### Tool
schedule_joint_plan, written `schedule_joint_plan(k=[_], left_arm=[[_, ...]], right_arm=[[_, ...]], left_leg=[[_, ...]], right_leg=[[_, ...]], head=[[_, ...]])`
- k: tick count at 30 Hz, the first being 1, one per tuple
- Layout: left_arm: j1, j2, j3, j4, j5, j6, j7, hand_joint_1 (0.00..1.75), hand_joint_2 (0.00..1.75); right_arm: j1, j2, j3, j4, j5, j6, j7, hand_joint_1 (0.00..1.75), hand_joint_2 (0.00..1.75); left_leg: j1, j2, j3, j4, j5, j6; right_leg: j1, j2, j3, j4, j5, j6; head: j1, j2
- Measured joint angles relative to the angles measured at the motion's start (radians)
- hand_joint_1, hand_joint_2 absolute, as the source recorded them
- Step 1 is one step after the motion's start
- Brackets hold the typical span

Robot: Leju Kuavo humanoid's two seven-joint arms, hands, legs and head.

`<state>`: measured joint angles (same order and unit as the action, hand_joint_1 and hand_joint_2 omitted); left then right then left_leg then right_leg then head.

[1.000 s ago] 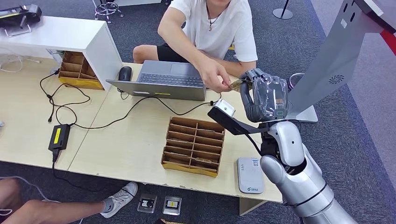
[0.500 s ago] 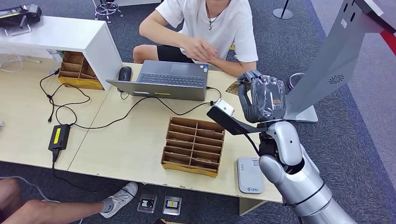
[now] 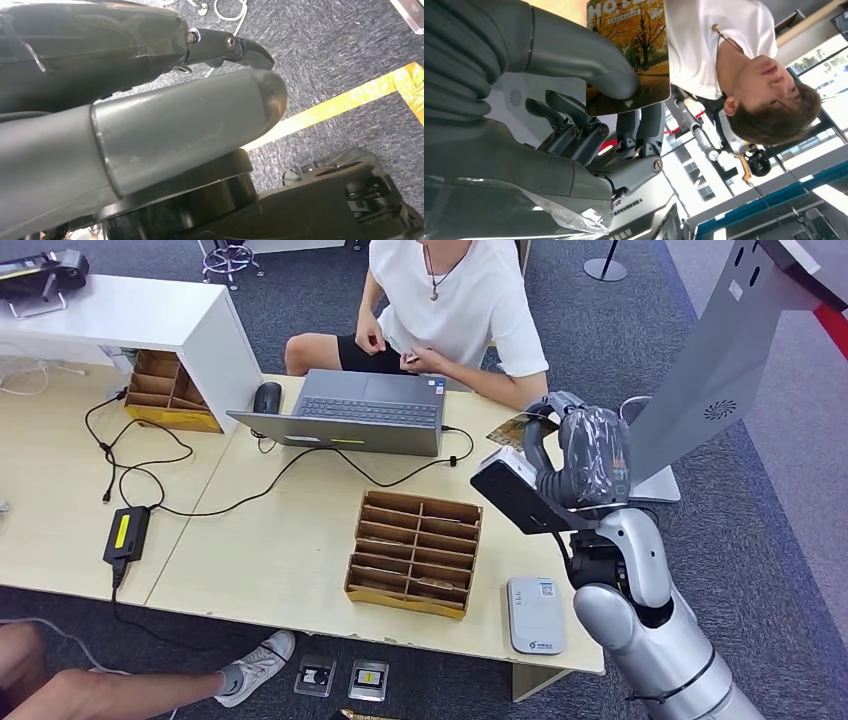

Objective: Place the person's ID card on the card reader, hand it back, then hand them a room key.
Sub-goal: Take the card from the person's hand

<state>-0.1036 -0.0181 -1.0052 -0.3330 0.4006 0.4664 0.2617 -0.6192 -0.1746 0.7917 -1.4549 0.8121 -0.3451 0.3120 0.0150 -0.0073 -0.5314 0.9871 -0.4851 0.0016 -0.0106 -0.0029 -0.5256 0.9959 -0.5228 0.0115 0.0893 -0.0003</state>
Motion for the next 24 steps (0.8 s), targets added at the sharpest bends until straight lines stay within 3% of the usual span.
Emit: schedule_joint_plan(k=[9,17,24], left_arm=[[0.003,0.0,0.0,0.0,0.017,0.012,0.0,0.0,0.0],[0.003,0.0,0.0,0.0,0.029,0.023,0.0,0.0,0.0],[0.003,0.0,0.0,-0.003,0.029,0.026,0.0,0.0,0.0]], right_arm=[[0.082,-0.108,-0.052,-0.144,-0.234,0.04,0.034,1.75,1.75],[0.191,-0.204,-0.105,-0.258,-0.45,-0.012,0.022,1.75,1.75],[0.282,-0.247,-0.14,-0.302,-0.548,-0.04,0.012,1.75,1.75]], left_leg=[[0.0,0.0,0.0,0.0,0.0,0.0],[0.0,0.0,0.0,0.0,0.0,0.0],[0.0,0.0,0.0,0.0,0.0,0.0]], right_leg=[[-0.001,0.0,0.0,0.0,0.0,0.0],[-0.001,0.0,0.0,0.0,0.0,0.0],[-0.001,0.0,0.0,0.0,0.0,0.0]], head=[[0.0,0.0],[0.0,0.0],[0.0,0.0]])
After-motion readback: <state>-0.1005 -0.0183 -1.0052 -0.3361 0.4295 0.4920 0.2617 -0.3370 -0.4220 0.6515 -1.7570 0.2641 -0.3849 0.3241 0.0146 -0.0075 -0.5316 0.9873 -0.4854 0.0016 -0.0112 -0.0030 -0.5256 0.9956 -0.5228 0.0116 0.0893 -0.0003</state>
